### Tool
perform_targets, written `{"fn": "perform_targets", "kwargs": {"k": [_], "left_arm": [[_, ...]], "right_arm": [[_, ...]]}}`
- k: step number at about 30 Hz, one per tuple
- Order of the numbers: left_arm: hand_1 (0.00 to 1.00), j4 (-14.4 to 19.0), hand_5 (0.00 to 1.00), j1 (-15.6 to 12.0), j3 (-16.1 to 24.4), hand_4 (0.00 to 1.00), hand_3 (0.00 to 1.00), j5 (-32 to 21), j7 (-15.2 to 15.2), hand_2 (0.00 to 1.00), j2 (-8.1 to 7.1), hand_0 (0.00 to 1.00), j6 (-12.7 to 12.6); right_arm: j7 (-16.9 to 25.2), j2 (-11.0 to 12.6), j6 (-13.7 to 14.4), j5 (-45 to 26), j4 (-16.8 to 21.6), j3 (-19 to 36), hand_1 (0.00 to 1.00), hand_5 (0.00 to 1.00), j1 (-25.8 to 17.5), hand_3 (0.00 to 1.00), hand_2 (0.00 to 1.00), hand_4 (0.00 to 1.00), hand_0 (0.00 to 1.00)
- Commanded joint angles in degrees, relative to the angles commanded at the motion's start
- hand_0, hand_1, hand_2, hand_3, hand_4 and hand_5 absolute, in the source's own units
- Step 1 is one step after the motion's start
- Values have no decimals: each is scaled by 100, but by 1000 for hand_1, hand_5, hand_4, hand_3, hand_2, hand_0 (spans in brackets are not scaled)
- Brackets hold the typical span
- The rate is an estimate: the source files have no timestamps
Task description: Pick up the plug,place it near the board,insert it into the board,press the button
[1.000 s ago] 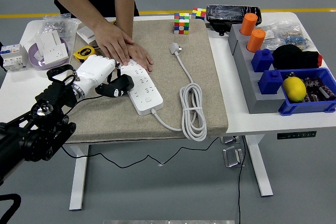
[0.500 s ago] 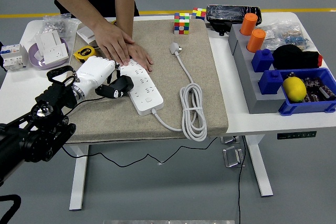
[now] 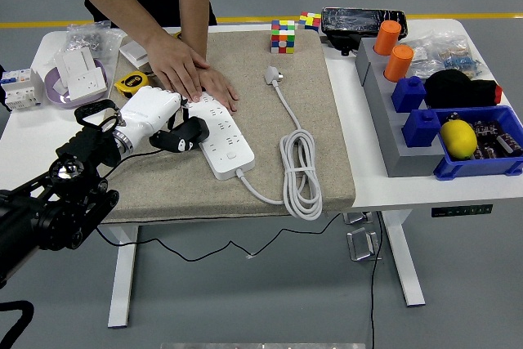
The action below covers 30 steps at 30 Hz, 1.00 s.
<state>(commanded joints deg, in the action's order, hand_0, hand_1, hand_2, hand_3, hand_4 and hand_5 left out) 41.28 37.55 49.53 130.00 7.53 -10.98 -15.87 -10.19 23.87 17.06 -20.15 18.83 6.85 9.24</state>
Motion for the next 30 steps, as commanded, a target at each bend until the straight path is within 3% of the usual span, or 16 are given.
{"fn": "perform_targets", "kwargs": {"k": [3,4,9,10,15,16,27,28,30], "left_arm": [[468,-8,343,5,19,889,437,0,13,390,3,553,53],[653,-10,444,5,23,981,530,0,16,590,4,612,62],[653,-15,444,10,46,981,530,0,10,590,12,612,126],[891,-16,601,10,52,998,804,0,10,828,13,771,131],[891,-23,601,19,83,998,804,0,20,828,16,771,176],[939,-23,619,19,86,998,868,0,20,886,16,812,175],[940,-4,606,-18,165,998,881,0,85,889,7,818,226],[940,13,652,-31,194,998,890,0,101,892,5,823,237],[940,70,652,-68,262,998,890,0,150,892,-5,823,258]], "right_arm": [[3,-3,0,4,1,12,801,998,3,800,787,998,816],[3,-3,0,4,1,12,801,998,4,799,785,998,816],[1,-2,-5,-13,-1,6,801,998,6,799,785,998,816],[1,-1,-6,-15,-1,5,800,998,6,799,786,998,816],[-1,-2,-10,-20,-2,4,800,998,12,799,786,998,816],[-1,-2,-10,-22,-2,3,799,998,13,799,786,998,816],[0,-1,-5,-22,0,-11,799,998,7,799,785,998,816],[0,-5,-5,-24,0,-16,799,998,2,798,785,998,817],[-1,-12,-5,-25,1,-23,799,998,-9,798,785,998,817]]}}
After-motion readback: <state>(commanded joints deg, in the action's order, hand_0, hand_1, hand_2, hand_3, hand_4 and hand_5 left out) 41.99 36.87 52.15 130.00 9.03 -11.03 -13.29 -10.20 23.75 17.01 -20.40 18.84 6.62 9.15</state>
